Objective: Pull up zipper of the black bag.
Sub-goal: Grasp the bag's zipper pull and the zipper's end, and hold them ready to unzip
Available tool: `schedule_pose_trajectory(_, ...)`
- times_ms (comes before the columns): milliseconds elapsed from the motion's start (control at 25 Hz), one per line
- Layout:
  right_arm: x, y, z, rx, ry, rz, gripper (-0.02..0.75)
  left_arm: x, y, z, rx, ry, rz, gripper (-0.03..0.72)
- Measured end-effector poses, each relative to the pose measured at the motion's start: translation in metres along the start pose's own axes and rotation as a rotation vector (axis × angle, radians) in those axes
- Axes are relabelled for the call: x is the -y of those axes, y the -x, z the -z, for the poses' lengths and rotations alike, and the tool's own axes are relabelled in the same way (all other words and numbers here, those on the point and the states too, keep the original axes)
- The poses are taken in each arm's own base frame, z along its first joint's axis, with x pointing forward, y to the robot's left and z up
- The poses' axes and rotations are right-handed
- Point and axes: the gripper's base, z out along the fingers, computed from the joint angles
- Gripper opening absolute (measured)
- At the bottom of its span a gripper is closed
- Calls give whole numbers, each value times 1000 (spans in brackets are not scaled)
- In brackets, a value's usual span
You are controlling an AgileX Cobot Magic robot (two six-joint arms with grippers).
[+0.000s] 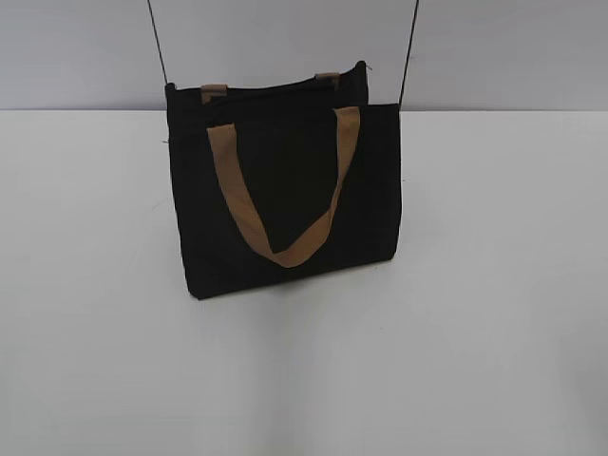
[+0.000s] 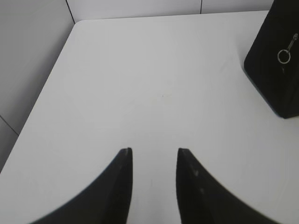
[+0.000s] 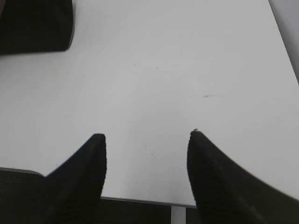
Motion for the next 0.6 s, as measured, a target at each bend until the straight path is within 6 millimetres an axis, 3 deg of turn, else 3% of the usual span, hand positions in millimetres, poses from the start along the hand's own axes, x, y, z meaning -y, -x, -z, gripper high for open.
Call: schedule_pose_trajectory(600, 0, 0, 0, 0, 0, 0, 424, 0, 0, 0, 0, 0, 0, 242)
